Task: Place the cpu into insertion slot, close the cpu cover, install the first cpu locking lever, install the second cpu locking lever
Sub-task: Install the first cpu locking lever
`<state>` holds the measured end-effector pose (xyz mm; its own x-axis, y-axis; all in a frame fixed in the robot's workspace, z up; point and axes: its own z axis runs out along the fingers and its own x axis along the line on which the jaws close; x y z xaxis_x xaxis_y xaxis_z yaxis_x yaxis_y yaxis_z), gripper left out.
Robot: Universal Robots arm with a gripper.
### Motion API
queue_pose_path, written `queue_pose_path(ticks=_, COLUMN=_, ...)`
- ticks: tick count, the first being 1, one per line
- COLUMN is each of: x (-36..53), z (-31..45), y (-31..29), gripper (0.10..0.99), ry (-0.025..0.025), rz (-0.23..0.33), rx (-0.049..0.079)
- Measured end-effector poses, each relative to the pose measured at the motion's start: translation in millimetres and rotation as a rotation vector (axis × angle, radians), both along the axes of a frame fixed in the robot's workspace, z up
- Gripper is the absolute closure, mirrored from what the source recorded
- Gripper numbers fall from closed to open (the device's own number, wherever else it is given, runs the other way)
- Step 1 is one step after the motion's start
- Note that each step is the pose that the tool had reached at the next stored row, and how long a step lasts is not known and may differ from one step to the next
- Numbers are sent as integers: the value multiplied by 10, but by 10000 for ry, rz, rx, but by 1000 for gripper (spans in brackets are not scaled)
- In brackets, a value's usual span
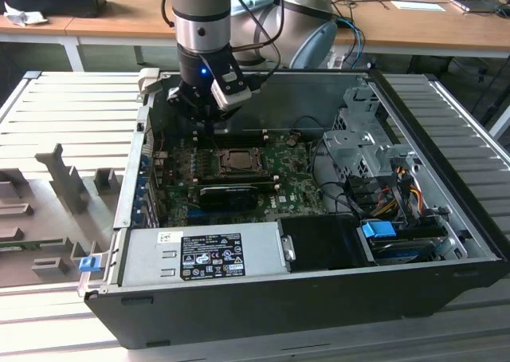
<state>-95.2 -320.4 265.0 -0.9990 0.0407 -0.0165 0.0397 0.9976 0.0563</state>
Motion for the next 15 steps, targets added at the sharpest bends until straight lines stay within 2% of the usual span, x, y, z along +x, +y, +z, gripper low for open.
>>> queue_pose_path(ticks=8, x=-148, z=-1, y=0, gripper=980, ry=1, rz=4, rx=-1)
queue_pose_path(ticks=12, x=-177, z=-9, y=6, gripper=980, ry=0, rz=76, rx=-1)
queue_pose_path(ticks=15, x=-180, z=-24, y=35, gripper=980, ry=-1, rz=123, rx=0)
